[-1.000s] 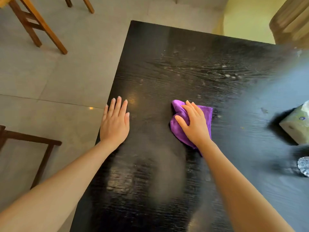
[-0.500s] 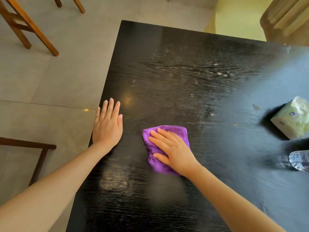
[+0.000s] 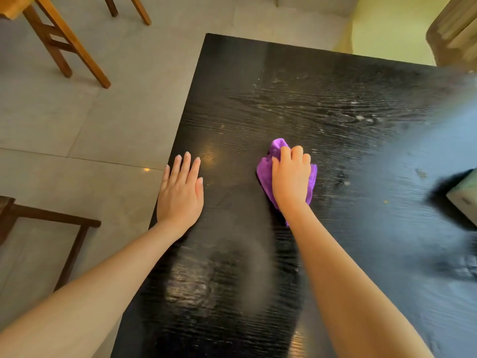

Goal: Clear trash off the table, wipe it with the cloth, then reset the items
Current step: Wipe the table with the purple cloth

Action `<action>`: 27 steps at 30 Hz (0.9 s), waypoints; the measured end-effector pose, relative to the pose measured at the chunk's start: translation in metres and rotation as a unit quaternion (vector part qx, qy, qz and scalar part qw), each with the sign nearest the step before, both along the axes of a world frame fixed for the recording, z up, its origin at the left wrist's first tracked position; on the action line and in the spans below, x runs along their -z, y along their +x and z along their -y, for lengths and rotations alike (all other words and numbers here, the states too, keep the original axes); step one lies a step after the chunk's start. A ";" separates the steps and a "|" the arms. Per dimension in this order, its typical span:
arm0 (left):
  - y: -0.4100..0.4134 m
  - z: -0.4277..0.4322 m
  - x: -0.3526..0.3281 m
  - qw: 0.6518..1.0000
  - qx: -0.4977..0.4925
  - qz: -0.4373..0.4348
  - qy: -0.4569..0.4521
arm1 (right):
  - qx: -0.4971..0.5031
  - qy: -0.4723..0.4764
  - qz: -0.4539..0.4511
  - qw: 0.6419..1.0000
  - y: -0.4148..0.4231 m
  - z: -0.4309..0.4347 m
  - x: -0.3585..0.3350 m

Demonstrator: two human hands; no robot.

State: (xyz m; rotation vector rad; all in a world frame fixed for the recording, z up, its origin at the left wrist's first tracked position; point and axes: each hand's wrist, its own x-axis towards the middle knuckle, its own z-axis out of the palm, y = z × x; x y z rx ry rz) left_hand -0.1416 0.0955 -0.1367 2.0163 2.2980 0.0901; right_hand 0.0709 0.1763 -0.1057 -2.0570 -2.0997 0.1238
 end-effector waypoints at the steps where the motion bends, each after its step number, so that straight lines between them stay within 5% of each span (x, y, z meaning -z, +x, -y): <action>1: 0.000 0.000 0.000 1.000 0.001 0.001 0.002 | -0.035 0.010 0.024 0.999 -0.011 0.010 -0.002; 7: -0.001 0.001 -0.003 1.000 0.001 0.016 0.007 | -0.235 0.009 -0.029 0.972 -0.045 0.093 0.002; 11: -0.002 0.000 -0.004 1.000 0.005 0.021 0.004 | -0.093 0.059 0.003 0.994 0.000 0.026 0.006; 17: -0.002 0.000 -0.004 1.000 0.007 0.020 0.001 | 0.025 0.011 0.015 1.000 0.042 -0.022 0.004; 23: -0.002 -0.001 -0.002 1.000 0.005 0.017 0.001 | -0.206 -0.020 -0.063 0.976 -0.015 0.133 -0.008; 27: -0.001 -0.001 -0.002 1.000 0.008 0.009 -0.003 | -0.315 -0.047 -0.026 0.947 0.011 0.160 -0.009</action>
